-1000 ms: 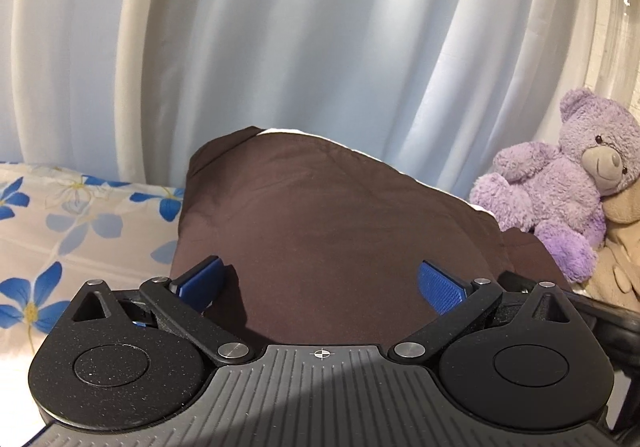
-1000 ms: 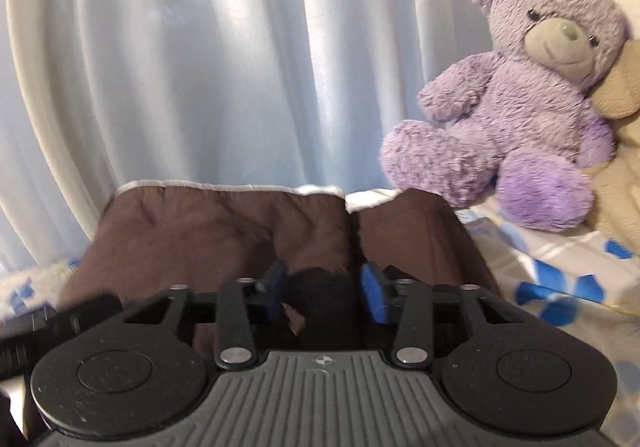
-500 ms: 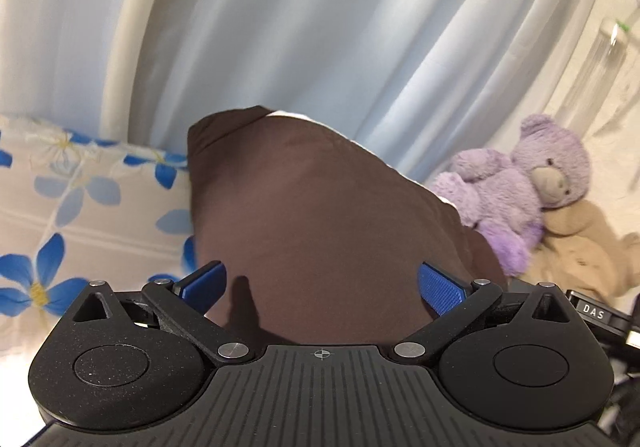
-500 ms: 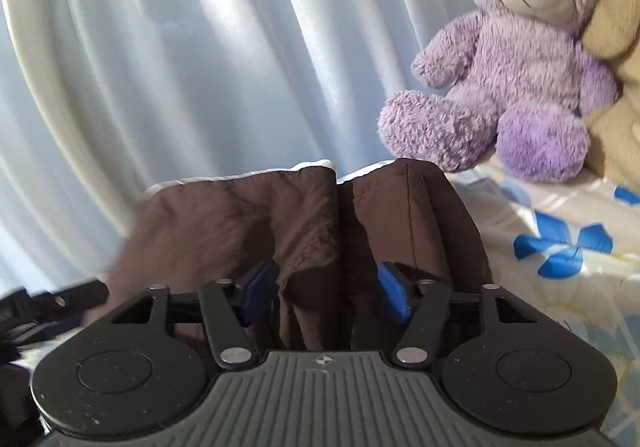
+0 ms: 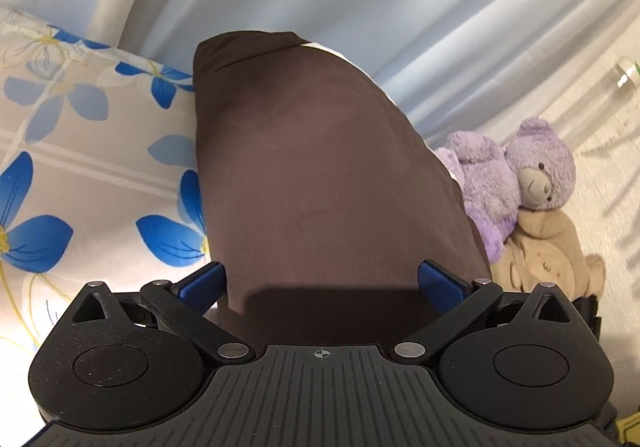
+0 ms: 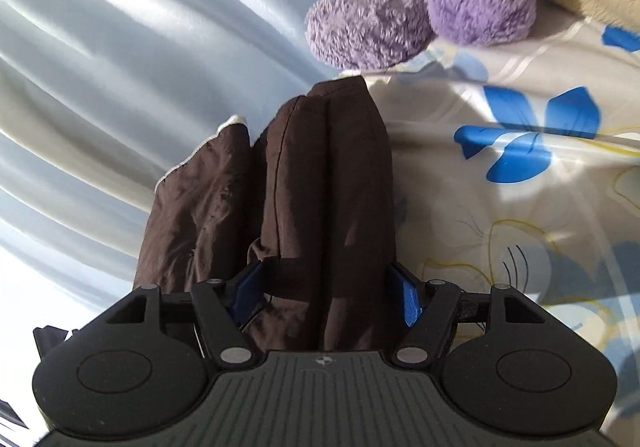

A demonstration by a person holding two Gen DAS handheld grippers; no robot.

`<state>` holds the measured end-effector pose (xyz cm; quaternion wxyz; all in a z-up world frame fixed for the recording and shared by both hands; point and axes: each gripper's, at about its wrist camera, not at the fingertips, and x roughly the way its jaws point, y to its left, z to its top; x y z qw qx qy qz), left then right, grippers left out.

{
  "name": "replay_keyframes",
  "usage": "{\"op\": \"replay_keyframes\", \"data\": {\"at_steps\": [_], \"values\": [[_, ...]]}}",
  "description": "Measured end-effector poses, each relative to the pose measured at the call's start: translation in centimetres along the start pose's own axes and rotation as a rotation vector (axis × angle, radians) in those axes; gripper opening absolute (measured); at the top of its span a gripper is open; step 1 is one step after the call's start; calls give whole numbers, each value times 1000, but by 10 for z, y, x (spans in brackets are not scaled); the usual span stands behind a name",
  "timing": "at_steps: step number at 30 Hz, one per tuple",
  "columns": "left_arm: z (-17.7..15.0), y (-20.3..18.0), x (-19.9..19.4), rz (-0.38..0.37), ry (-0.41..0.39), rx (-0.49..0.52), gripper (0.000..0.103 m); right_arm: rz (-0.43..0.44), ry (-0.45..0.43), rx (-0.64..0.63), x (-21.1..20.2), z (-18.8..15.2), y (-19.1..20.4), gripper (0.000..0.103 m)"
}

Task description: Fold large clothes

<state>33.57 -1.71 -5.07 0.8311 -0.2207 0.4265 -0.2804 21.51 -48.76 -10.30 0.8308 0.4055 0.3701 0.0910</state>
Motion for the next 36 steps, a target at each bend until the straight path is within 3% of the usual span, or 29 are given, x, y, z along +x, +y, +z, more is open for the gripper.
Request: {"op": "replay_keyframes", "data": {"at_steps": [4, 7, 11, 16, 24, 27, 31, 36], "values": [[3, -7, -1, 17, 14, 40, 101, 40, 37, -20, 15, -1, 10, 53], [8, -11, -9, 48, 1, 52, 99, -1, 53, -144, 25, -9, 42, 53], [16, -8, -29, 102, -29, 51, 95, 41, 83, -181, 30, -7, 72, 48], [23, 3, -62, 208, -66, 72, 95, 59, 147, -269, 58, -15, 117, 48], [24, 39, -104, 366, -152, 14, 96, 115, 226, -308, 127, -37, 171, 49], [17, 35, -117, 360, -147, 26, 96, 75, 224, -316, 141, -48, 183, 60], [-19, 24, -142, 408, -139, 83, 98, -4, 169, -303, 120, -58, 182, 65], [-72, 22, -156, 450, -118, 100, 101, -21, 48, -372, 48, -97, 193, 65]]}}
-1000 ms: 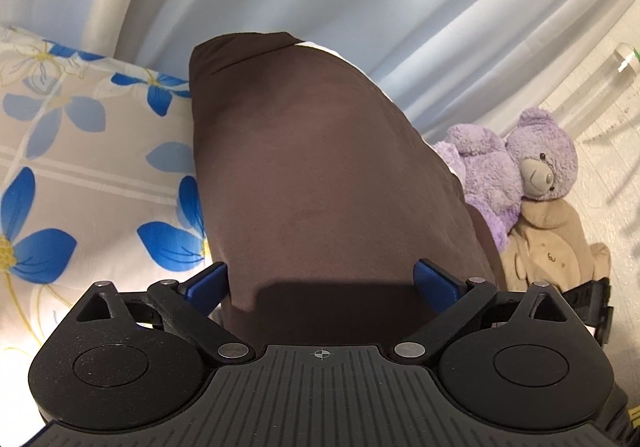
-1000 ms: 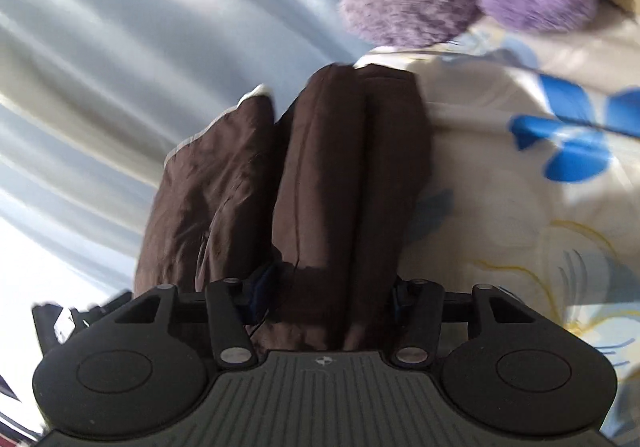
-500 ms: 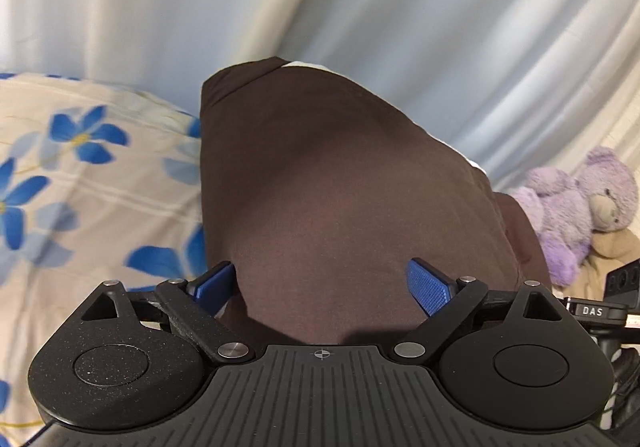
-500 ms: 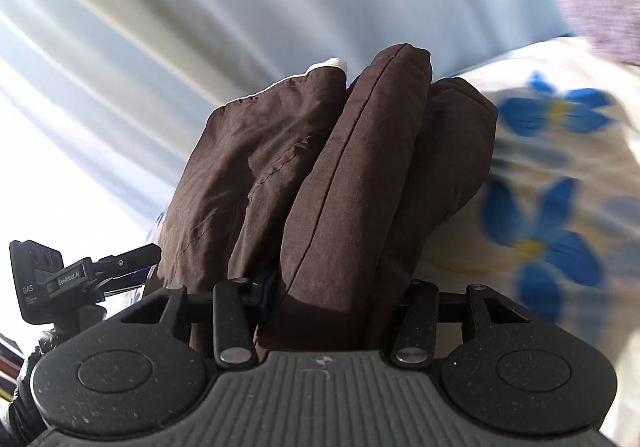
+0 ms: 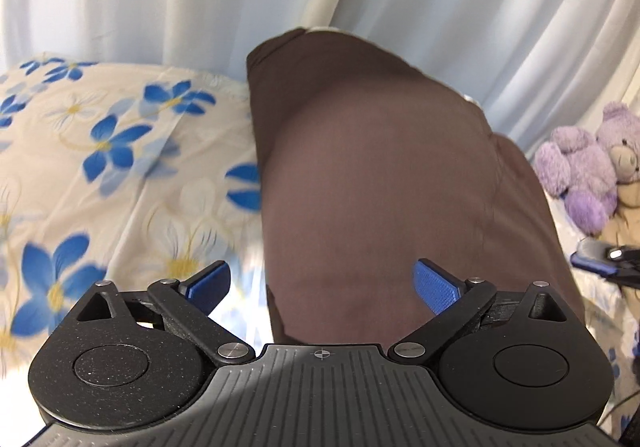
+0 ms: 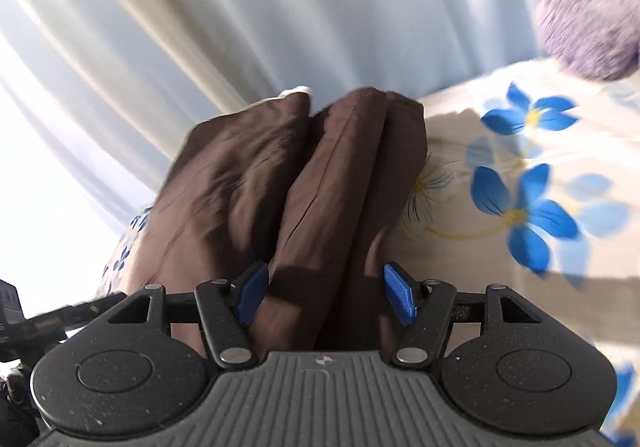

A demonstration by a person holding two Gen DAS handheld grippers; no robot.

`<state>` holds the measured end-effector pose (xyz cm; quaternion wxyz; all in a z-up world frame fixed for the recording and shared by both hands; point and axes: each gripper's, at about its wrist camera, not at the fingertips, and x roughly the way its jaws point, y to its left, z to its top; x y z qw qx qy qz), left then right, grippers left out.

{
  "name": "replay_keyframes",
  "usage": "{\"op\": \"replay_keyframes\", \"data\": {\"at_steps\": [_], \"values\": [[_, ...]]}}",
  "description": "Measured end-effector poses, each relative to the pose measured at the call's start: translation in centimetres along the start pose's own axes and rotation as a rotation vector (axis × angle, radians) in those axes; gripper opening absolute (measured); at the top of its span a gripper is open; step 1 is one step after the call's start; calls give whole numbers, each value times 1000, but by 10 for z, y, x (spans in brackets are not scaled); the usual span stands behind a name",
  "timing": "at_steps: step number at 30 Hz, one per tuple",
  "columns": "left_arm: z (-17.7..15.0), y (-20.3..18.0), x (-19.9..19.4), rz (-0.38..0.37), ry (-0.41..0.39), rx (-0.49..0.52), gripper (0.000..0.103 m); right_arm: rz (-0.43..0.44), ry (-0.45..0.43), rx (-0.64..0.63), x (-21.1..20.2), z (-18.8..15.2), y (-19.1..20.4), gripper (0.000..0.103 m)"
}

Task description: Fold large clothes

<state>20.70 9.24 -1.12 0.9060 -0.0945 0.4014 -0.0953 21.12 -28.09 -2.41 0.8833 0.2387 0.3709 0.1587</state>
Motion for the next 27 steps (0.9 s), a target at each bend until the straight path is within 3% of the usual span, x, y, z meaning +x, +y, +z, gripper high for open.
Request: {"op": "replay_keyframes", "data": {"at_steps": [4, 5, 8, 15, 19, 23, 25, 27], "values": [[-15, 8, 5, -6, 14, -73, 102, 91, -34, -99, -36, -29, 23, 65], [-16, 10, 7, -11, 23, -87, 102, 76, -24, -147, -31, -36, 32, 62], [-22, 8, 13, 5, 40, -73, 103, -87, 50, -236, 1, -51, 42, 58], [-30, 4, 7, 48, 57, -64, 103, -169, 56, -256, 18, -55, 44, 59], [-44, -13, -13, 126, 111, 49, 103, -280, 85, -184, -7, -69, 64, 75], [-58, -28, -36, 256, 76, 135, 103, -323, 165, -197, -23, -101, 89, 91], [-57, -31, -46, 263, 56, 131, 103, -337, 193, -197, -26, -109, 103, 99], [-51, -34, -54, 235, 42, 123, 103, -362, 177, -213, -28, -110, 117, 101]]}}
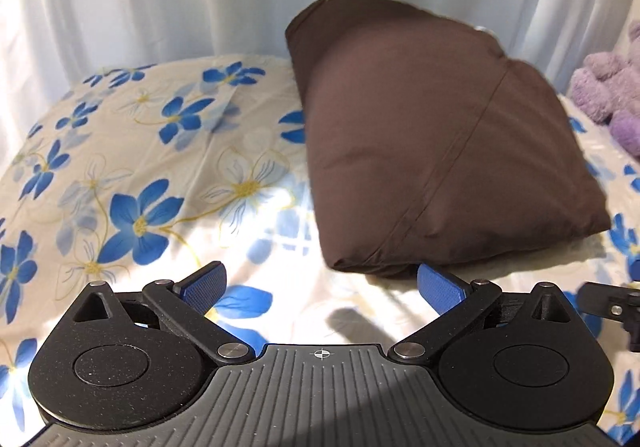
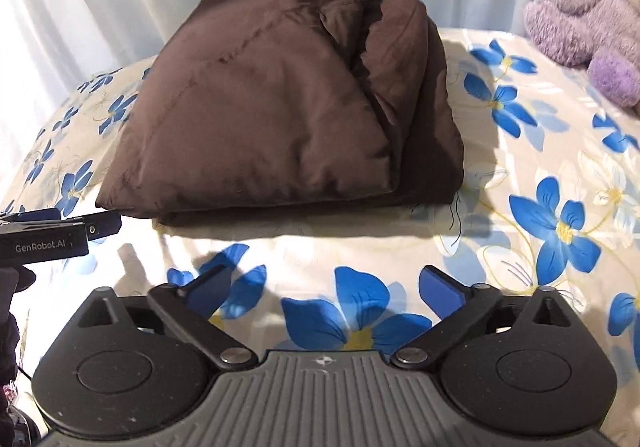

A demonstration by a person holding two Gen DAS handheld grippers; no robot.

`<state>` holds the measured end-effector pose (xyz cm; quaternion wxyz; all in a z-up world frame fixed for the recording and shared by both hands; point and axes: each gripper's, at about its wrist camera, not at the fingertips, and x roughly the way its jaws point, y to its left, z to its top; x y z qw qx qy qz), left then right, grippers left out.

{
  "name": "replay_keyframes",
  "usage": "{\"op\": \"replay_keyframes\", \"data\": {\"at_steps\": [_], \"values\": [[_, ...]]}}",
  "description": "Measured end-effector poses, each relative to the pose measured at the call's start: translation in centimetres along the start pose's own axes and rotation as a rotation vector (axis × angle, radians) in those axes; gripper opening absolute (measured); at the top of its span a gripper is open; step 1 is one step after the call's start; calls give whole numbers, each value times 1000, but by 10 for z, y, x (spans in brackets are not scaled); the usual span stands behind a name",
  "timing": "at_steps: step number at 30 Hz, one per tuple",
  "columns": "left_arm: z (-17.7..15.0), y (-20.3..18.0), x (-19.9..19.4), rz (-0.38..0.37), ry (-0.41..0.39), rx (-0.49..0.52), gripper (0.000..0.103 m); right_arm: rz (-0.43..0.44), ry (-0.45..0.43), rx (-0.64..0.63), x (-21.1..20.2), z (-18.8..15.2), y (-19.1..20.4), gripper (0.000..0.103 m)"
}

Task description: Fold large clothes

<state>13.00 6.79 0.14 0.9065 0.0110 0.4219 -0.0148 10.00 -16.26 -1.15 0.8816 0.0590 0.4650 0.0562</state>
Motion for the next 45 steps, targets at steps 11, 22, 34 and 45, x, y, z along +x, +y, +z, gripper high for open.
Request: {"op": "replay_keyframes", "data": {"at_steps": [11, 22, 34, 45], "values": [[12, -14, -23, -10, -30, 3, 103, -100, -64, 8, -25, 28, 39, 101], [8, -29, -20, -15, -6, 42, 103, -177, -45, 50, -21, 26, 36, 101], [8, -36, -17, -8, 8, 57, 103, -187, -61, 53, -25, 24, 35, 101], [8, -35, -15, 17, 18, 56, 103, -186, -57, 66, -23, 24, 28, 101]]}}
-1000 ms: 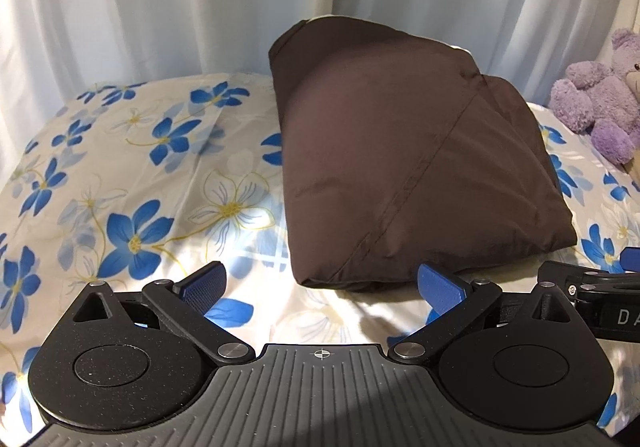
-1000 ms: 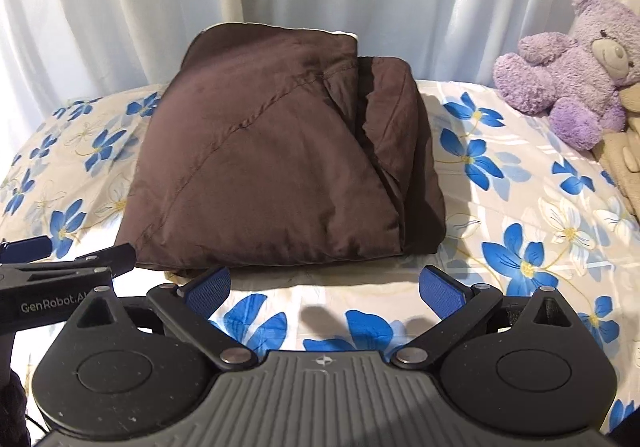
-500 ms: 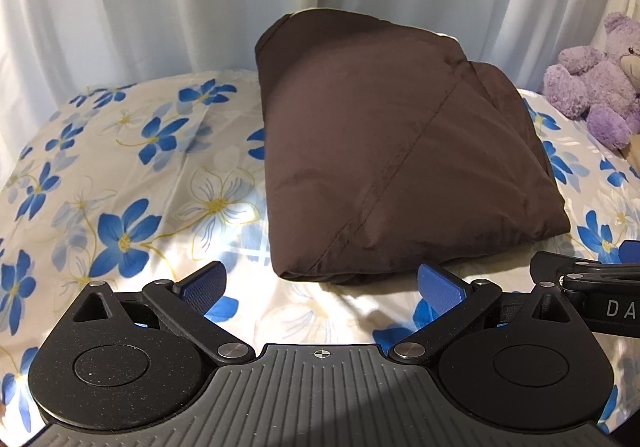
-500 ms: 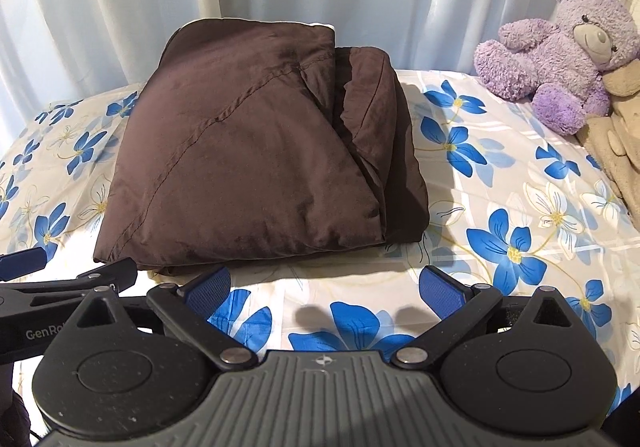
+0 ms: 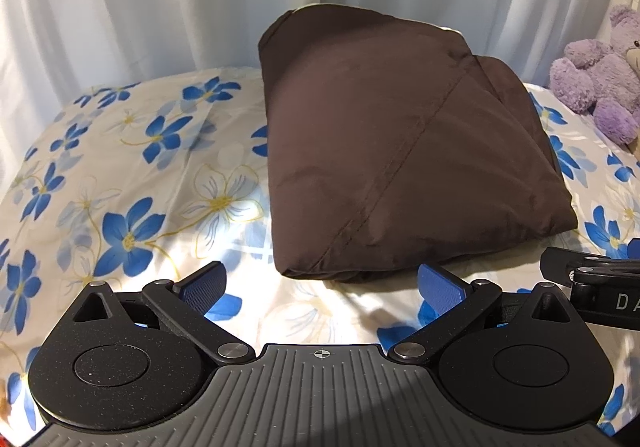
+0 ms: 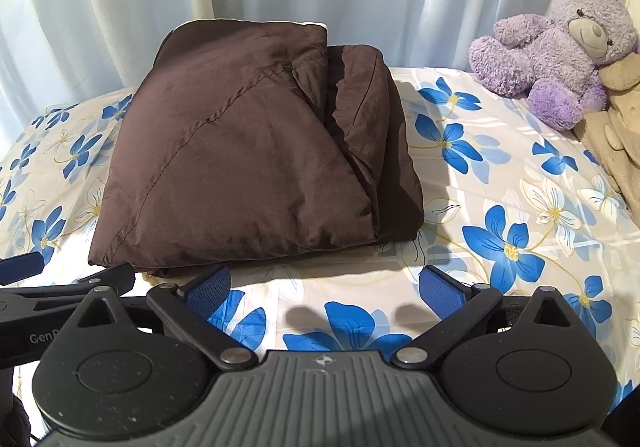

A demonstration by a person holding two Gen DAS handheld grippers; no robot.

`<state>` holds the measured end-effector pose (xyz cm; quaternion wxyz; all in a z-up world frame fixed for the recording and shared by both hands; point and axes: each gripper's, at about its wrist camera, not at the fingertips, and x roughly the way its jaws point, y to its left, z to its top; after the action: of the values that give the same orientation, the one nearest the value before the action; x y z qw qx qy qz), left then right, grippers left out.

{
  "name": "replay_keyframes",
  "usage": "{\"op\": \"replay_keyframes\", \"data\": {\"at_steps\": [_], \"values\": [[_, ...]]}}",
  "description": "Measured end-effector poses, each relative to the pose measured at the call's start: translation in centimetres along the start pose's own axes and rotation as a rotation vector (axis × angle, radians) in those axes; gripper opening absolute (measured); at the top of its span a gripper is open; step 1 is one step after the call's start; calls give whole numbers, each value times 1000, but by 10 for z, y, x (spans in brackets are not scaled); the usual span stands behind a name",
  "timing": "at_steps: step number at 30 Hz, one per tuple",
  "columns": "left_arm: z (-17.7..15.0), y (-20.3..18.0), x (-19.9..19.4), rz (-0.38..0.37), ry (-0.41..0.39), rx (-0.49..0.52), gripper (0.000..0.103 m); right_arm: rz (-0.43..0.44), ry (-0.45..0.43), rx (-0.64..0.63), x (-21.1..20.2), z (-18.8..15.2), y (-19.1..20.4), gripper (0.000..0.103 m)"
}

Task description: Fold large clothes

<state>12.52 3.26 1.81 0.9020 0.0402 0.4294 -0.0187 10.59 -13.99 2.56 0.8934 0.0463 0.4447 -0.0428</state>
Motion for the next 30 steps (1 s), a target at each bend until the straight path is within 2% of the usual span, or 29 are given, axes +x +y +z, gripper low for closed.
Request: {"op": "replay_keyframes", "data": {"at_steps": [30], "values": [[1, -6, 8, 15, 37, 7, 103, -4, -13, 6, 1, 4, -8, 101]]}}
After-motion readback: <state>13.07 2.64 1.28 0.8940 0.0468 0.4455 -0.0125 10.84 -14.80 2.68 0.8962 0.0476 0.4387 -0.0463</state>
